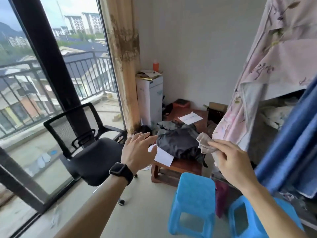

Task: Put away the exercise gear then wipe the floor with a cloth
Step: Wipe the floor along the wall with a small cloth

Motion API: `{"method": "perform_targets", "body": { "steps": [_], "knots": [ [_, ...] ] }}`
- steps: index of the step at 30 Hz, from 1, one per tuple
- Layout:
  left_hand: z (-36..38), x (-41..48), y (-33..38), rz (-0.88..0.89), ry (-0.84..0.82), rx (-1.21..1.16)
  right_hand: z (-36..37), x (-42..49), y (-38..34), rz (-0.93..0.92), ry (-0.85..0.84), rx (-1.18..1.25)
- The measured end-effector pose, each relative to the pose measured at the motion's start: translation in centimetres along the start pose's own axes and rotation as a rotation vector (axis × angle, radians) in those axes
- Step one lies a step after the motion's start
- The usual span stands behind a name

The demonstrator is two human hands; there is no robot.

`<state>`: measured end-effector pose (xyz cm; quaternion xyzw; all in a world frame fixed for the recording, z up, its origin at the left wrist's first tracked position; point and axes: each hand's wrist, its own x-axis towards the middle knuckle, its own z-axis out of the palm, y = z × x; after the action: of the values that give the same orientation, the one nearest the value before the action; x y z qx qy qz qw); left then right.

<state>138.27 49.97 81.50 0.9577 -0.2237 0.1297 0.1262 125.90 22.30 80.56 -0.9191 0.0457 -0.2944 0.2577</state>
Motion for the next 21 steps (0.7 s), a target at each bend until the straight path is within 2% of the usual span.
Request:
{"method": "perform_targets", "body": {
  "steps": [11, 16, 21],
  "knots": [
    [12.1, 19.7, 1.6, 0.189, -0.165, -0.101, 7.9, 11.2, 9.0, 0.187, 0.057, -0.12],
    [19.4, 23.9, 4.0, 0.224, -0.283, -0.104, 11.6, 12.3, 15.8, 0.28, 0.015, -0.11],
    [28.2, 24.2, 6.5, 0.154, -0.432, -0.098, 16.9, 11.3, 23.8, 0.342, -0.088, -0.089]
  ]
}}
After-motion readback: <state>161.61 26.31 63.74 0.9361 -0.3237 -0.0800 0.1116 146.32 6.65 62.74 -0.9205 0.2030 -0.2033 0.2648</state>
